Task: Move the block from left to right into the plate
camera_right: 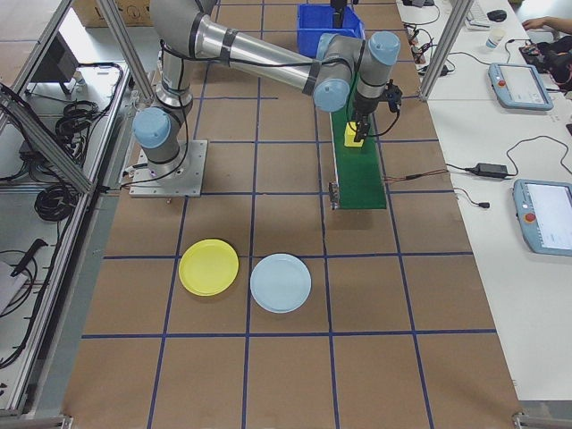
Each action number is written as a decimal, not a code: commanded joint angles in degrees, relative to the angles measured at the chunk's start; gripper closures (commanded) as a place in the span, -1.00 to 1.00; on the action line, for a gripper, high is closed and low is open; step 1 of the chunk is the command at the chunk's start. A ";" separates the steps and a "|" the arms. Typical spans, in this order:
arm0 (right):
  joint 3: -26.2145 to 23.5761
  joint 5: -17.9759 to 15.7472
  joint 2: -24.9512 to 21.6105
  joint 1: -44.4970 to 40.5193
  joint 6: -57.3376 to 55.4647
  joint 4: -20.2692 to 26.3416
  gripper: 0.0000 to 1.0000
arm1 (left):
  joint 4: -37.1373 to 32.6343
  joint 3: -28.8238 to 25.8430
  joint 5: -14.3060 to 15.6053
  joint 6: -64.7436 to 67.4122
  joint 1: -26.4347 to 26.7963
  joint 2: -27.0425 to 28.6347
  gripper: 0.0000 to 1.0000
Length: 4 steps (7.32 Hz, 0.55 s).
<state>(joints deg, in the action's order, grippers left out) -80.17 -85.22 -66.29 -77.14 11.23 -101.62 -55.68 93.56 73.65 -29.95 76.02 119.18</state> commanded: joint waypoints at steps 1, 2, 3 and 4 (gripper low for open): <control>-0.77 3.22 1.60 0.15 -3.23 -0.69 -1.00 | -0.30 -1.00 0.18 0.07 0.00 -0.53 -1.00; -0.86 3.30 1.60 1.45 -2.54 -0.77 -1.00 | -1.78 -0.92 0.18 0.33 0.00 -1.75 -1.00; -0.69 3.39 1.60 1.81 -2.53 -2.43 -1.00 | -2.84 -0.75 0.18 0.24 0.00 -2.20 -1.00; -1.30 3.30 1.60 1.82 -2.44 -3.14 -1.00 | -2.85 0.04 0.09 0.16 0.00 -2.11 -1.00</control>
<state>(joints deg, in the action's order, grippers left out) -81.01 -81.94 -64.73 -75.61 8.70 -103.65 -57.99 92.98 73.80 -29.73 76.03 117.32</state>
